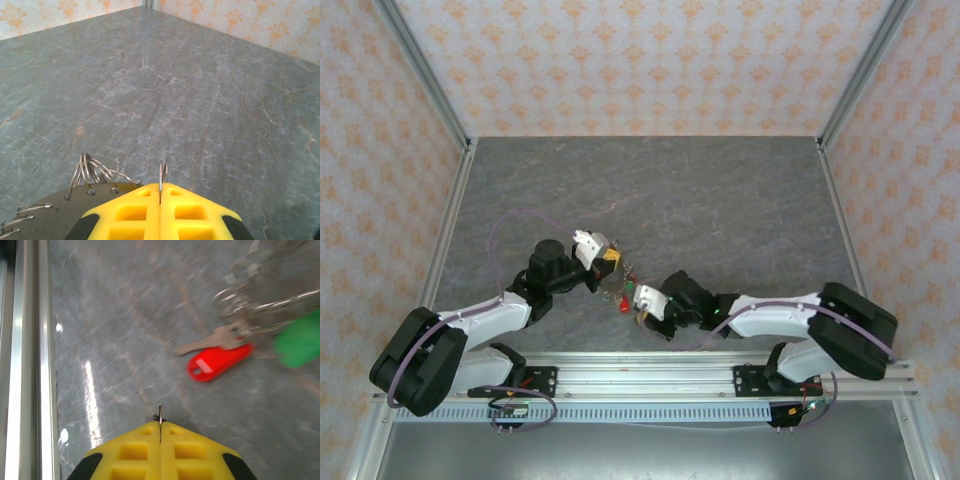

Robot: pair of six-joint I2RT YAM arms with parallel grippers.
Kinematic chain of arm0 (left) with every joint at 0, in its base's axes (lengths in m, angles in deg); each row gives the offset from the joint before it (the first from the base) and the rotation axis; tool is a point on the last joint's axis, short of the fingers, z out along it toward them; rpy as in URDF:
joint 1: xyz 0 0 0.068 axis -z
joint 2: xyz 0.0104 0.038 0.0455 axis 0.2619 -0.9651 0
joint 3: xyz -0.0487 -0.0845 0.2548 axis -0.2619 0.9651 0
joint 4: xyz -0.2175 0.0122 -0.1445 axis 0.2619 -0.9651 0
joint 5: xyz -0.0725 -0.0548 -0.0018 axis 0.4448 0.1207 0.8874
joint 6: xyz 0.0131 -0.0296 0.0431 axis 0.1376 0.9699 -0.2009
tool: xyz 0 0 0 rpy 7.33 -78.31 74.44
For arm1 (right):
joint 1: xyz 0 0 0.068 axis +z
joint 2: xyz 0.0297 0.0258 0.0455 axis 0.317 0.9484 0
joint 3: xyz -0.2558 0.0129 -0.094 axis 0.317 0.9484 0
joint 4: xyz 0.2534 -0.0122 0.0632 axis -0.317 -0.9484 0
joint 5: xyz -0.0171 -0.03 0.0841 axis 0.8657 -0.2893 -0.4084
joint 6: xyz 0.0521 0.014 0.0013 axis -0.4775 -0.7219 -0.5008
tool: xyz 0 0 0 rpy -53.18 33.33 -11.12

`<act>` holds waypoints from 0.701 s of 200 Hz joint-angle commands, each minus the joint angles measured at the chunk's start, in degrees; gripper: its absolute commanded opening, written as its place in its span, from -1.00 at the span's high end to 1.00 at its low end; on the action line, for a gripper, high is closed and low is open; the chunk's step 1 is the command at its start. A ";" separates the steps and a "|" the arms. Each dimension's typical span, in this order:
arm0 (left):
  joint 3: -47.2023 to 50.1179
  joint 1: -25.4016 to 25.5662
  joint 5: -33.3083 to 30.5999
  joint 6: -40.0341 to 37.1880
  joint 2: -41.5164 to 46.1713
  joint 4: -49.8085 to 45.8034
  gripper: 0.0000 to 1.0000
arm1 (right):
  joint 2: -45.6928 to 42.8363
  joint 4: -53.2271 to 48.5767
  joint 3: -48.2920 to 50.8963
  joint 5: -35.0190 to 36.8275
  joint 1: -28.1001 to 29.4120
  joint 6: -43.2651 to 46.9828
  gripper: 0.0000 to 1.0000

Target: Put the keys on the keyring

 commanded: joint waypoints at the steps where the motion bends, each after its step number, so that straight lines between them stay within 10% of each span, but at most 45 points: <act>1: -1.85 -0.34 4.82 -3.03 0.55 -2.14 1.00 | -6.70 3.44 1.16 0.65 -4.42 -3.00 1.00; 140: -6.75 2.94 8.58 -9.18 -1.54 -9.23 1.00 | -1.64 6.46 -8.60 -8.78 -11.64 5.10 1.00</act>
